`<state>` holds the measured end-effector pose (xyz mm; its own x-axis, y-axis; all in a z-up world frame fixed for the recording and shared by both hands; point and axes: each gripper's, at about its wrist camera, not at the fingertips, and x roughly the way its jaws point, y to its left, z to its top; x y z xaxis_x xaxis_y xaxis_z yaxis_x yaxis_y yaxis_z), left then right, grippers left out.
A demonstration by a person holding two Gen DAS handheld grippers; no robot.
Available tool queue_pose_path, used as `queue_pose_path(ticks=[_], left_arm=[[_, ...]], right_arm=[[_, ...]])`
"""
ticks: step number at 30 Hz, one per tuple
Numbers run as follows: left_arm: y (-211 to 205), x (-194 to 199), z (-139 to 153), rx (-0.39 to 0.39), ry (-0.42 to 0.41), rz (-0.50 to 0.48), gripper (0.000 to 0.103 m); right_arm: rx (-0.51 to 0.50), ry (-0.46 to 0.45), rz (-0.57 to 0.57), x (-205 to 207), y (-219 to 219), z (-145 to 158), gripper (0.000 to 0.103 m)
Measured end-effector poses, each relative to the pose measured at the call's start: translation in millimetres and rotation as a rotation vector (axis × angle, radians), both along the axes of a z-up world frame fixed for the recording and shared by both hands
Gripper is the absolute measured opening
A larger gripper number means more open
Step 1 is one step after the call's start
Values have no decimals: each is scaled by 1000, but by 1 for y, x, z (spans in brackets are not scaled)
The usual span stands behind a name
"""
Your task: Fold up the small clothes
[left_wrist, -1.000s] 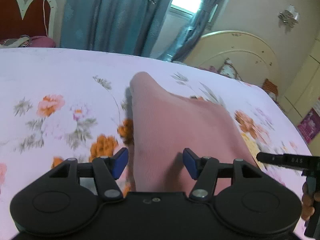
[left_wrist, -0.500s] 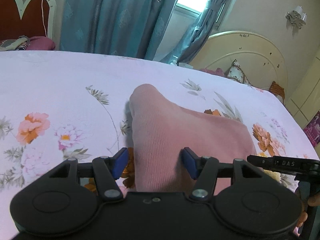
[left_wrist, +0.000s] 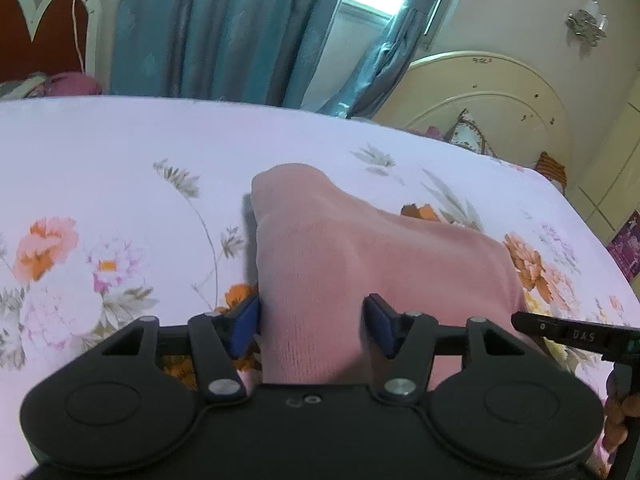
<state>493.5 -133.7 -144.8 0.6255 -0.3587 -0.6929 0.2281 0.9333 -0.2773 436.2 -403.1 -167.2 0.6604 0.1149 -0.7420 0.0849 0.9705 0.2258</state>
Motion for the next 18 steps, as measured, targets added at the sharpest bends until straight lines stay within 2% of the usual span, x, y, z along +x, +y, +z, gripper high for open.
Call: queue_pose_path(ticks=[6,10,18], left_arm=[[7,2,19,-9,-36,28,59],[2,18,20,-10,-38,47,50],[-13,36,-1,31,-8,74,51]], right_arm=[[4,-72,-25,-1,0,23,7],[-28,-126,-3,15,12,35,7],[-84,-113,17,50,35,11,7]])
